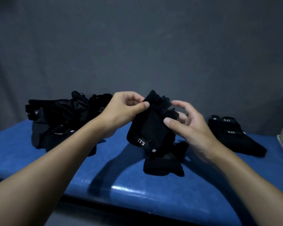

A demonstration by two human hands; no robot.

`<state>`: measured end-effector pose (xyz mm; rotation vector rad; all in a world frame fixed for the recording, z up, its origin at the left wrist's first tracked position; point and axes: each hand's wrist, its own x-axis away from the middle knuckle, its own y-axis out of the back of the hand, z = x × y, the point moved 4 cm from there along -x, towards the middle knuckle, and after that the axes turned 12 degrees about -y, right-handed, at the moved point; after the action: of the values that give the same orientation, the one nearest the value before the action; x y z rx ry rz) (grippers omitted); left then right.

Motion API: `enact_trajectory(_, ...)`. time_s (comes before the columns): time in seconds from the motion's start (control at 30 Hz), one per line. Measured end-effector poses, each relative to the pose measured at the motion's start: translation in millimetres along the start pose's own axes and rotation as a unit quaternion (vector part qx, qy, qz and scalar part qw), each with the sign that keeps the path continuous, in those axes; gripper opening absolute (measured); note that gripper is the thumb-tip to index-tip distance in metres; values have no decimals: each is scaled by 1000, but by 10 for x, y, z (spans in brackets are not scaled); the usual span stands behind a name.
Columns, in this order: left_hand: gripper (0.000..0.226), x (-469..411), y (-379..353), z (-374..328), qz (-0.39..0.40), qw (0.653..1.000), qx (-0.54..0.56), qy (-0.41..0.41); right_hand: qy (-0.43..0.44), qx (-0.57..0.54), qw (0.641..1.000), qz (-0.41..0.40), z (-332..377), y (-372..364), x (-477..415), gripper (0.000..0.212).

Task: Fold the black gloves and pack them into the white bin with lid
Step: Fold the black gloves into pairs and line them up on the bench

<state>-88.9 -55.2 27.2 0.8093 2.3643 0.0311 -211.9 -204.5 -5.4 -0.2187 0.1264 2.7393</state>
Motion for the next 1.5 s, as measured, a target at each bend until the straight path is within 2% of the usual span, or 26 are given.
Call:
enact_trajectory(0.23,11,-23,-85,-5,-52,996,77,16,-12,13,1000,24,3,118,42,61)
enact_trajectory(0.4,9,5,-148,47,-59,997,46,18,23,21,999,-39,-3,195,42,36)
enact_trajectory(0.5,24,64,-164,101,-36,999,33,24,21,36,997,-69,-37,265,27,30)
enact_trajectory(0.7,13,211,-259,160,45,998,23,38,33,73,990,-117,-92,364,21,30)
enact_trajectory(0.77,19,254,-279,187,59,996,29,62,40,88,987,-128,-95,385,17,28)
enact_trajectory(0.93,40,311,-290,224,57,995,5,79,21,117,990,-77,-153,354,20,6)
enact_trajectory(1.1,48,366,-291,317,82,990,-15,117,-60,178,981,-43,-234,296,58,33)
enact_trajectory(1.23,47,458,-358,373,114,981,-15,156,-84,334,939,-19,-327,270,72,45)
enact_trajectory(1.37,48,514,-394,395,156,973,-77,154,-69,382,922,-10,-390,273,62,41)
enact_trajectory(1.5,40,463,-345,434,153,965,-182,113,-51,382,920,-70,-356,368,10,31)
